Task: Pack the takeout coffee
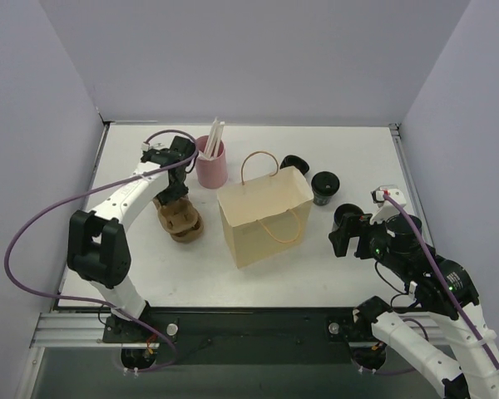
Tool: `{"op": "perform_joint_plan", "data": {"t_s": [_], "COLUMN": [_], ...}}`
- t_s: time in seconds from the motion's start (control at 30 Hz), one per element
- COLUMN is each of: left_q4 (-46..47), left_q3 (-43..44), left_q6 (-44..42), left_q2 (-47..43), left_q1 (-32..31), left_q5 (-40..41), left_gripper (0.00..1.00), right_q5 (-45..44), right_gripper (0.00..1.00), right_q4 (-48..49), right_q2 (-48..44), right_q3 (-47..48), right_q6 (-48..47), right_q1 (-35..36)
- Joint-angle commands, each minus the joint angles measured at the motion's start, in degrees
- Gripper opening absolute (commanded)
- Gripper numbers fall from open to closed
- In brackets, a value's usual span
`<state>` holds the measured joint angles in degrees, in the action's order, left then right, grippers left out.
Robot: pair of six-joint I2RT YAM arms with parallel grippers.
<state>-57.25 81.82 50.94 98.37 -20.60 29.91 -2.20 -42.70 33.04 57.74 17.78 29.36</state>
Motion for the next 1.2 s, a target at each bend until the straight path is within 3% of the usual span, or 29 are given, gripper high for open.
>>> {"op": "perform_joint_plan", "data": {"t_s": [0.0,0.17,0.33,0.5,0.73,0.8,0.9,1.0,1.17], "left_q4": [-1.0,-0.3,2.4,3.8,7.0,4.9,3.4,3.7,5.3], "left_q3": [3.2,3.8,5.9,10.2,17.4,21.5,25.3,27.3,29.5], "left_q6": [-6.7,-15.7,-25.1,-29.2,-36.5,-38.2,-42.7,-45.2,-48.7], "left_q2": [-7.2,-13.7,-19.9,-25.8,-29.6,-27.7,-25.2,-23.3,-21.1], "left_q1": [-0.5,-1.0,-2.2,-4.4,-10.6,-15.7,-25.5,-31.4,-36.6], "left_q5": [2.4,1.7,-6.2,-9.6,-24.4,-25.2,-19.8,-17.2,-19.5], "left_gripper": [0.29,0.26,0.25,0.23,0.22,0.22,0.21,0.21,0.21], "right_q5": [-0.4,0.4,1.0,1.2,1.8,1.6,1.2,0.6,0.5], "right_gripper": [0.89,0.89,0.89,0.89,0.89,0.89,0.89,0.89,0.89], "right_q4": [-0.5,-0.5,-0.5,-0.6,-1.6,-2.0,-2.9,-3.5,-3.9], "right_q2": [-1.3,-1.0,-1.1,-1.2,-0.9,-0.9,-1.0,-1.2,-1.5], "right_q3": [2.6,2.6,2.7,2.8,3.3,4.0,5.0,6.0,6.0], "right_q6": [-0.8,-0.6,-0.1,0.0,-0.2,-0.6,-0.9,-1.1,-0.7], "right_q1": [0.1,0.1,0.1,0.1,0.1,0.1,0.1,0.2,0.1]}}
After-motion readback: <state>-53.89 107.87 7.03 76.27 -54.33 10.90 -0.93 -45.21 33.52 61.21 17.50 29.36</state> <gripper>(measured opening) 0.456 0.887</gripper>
